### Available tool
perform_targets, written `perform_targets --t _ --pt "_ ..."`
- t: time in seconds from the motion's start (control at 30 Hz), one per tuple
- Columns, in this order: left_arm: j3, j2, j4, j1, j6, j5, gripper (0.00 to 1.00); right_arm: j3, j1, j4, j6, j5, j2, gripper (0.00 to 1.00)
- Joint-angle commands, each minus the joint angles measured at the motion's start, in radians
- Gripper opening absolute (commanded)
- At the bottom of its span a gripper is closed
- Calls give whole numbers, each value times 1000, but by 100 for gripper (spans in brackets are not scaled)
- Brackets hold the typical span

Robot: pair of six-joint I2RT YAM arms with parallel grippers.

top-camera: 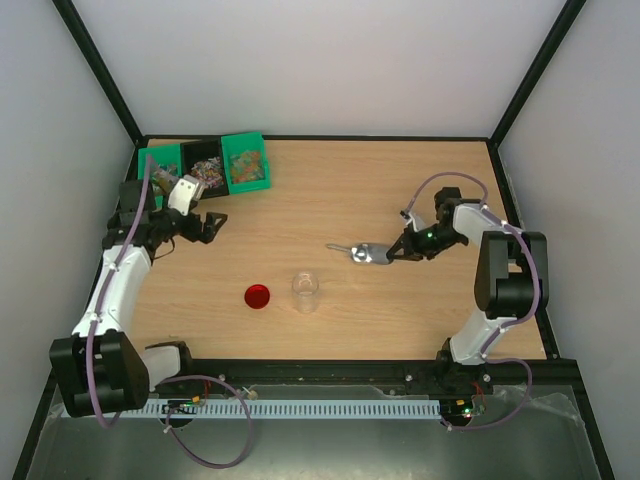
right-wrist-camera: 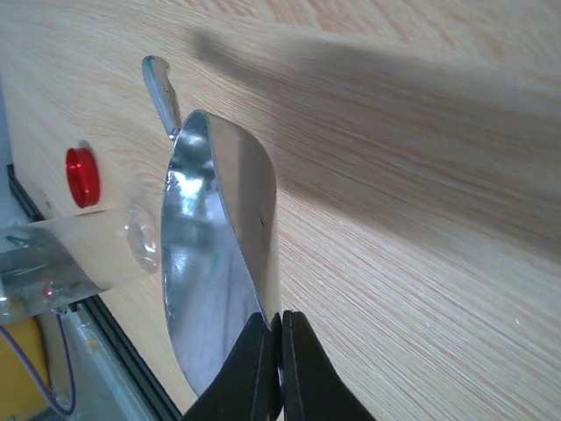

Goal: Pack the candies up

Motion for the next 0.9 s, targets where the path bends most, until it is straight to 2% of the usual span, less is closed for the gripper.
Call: perform_targets --t 0.0,0.17,0.33,0.43,0.6,0.87 --pt "108 37 -147 -9 159 165 99 66 -2 -67 -68 -130 -26 1" --pt "165 46 -255 -31 291 279 99 154 -2 -152 -144 -205 -25 1" --pt "179 20 -284 -120 381 298 100 264 38 -273 -246 -278 -16 1" --pt "177 0 -283 -191 433 287 97 327 86 -337 -282 -300 -10 1" --pt "192 -4 -305 -327 527 222 87 407 174 -409 -315 -319 -3 1" --pt "235 40 -298 -429 529 157 76 457 276 -414 -281 -332 -6 2"
